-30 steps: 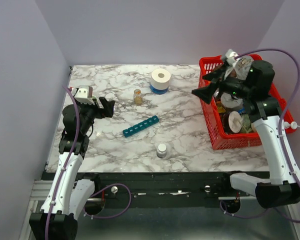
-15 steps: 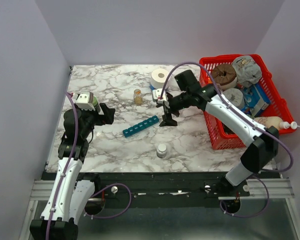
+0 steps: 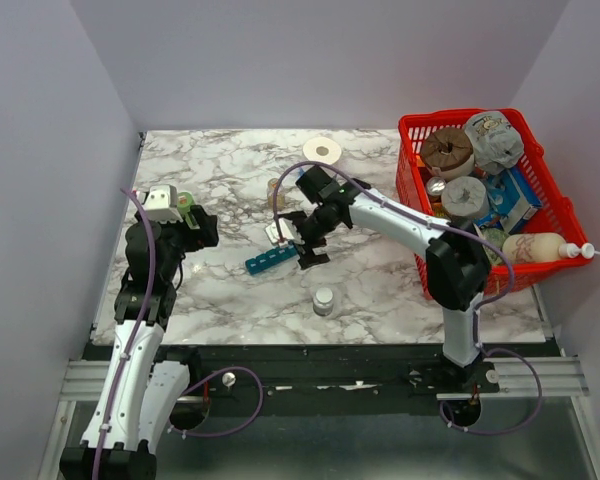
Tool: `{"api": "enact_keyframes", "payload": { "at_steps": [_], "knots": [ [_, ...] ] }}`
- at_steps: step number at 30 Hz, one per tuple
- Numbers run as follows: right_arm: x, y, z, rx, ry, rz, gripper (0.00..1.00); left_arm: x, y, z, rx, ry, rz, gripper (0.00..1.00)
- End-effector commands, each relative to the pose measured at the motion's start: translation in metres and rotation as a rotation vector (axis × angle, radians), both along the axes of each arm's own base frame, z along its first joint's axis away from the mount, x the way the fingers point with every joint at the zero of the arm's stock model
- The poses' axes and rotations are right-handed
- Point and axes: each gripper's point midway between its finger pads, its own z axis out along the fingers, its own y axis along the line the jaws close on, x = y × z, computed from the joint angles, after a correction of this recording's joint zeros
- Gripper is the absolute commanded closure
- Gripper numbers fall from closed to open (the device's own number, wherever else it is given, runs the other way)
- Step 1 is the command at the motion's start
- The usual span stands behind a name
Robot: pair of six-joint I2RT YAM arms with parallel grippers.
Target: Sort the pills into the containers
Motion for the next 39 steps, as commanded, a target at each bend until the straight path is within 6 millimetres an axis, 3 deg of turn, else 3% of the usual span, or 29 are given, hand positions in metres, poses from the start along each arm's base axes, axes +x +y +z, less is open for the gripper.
{"api": "enact_keyframes", "payload": {
  "at_steps": [1, 7, 17, 27, 31, 33, 39],
  "knots": [
    [0.03, 0.013, -0.012, -0.029, -0.084, -0.03, 0.03, -0.001, 0.012, -0.006, 0.02, 0.018, 0.061, 0.01],
    [0.051, 0.014, -0.041, -0.103, -0.11, -0.068, 0.05, 0.002, 0.011, -0.008, 0.025, 0.03, 0.055, 0.01],
    [0.06, 0.005, -0.076, -0.186, -0.13, -0.074, 0.09, 0.003, 0.012, -0.009, 0.025, 0.034, 0.053, 0.01],
    [0.068, 0.001, -0.08, -0.193, -0.092, -0.131, 0.11, 0.003, 0.012, -0.01, 0.021, 0.038, 0.052, 0.01],
    [0.063, -0.001, -0.048, -0.1, 0.005, -0.149, 0.1, 0.003, 0.01, -0.01, 0.018, 0.039, 0.042, 0.01],
    [0.06, -0.005, -0.045, -0.087, 0.026, -0.155, 0.1, 0.004, 0.008, -0.011, 0.011, 0.042, 0.036, 0.01],
    [0.069, -0.024, -0.057, -0.129, 0.027, -0.183, 0.1, 0.007, -0.001, -0.016, -0.005, 0.064, -0.015, 0.01]
  ]
}}
